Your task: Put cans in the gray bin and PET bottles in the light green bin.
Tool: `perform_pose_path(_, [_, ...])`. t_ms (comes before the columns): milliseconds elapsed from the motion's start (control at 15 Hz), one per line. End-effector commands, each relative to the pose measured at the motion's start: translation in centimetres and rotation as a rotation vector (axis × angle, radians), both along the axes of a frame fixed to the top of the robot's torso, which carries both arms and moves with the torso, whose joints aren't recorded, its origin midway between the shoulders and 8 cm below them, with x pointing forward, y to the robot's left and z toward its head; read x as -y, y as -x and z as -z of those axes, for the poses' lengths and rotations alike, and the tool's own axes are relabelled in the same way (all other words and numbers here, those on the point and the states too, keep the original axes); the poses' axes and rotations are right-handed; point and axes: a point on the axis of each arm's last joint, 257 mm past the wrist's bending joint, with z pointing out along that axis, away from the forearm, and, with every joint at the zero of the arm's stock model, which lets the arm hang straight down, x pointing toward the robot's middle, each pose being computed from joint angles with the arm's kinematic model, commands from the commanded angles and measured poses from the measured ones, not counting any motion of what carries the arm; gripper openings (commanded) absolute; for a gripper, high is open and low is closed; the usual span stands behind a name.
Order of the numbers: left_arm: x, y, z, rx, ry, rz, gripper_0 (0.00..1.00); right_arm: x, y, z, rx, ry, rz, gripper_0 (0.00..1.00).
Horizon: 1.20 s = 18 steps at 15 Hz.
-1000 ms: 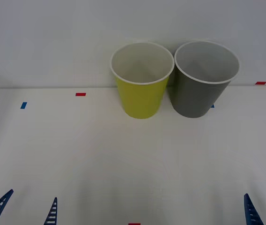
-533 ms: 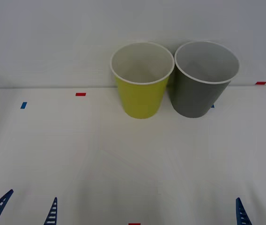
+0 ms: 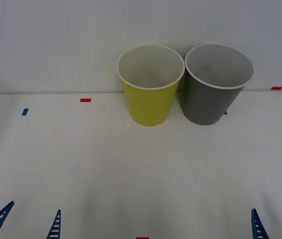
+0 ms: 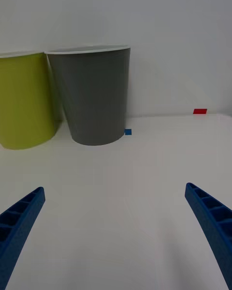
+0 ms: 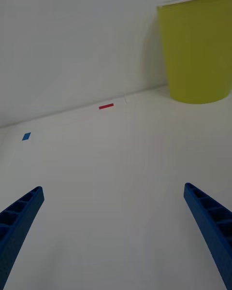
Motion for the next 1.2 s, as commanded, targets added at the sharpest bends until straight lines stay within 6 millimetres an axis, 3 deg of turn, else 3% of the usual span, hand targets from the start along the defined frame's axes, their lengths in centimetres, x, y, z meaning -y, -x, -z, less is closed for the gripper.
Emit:
perform_pose_path(67, [0.00,0.00,0.00,0.000,0.000,0.000,1.00,0.05,0.02,-0.11,0.004,0.005,0.003,1.00])
perform_pose_path(1200, [0.00,0.00,0.00,0.000,0.000,0.000,1.00,0.05,0.02,-0.11,0.004,0.005,0.003,1.00])
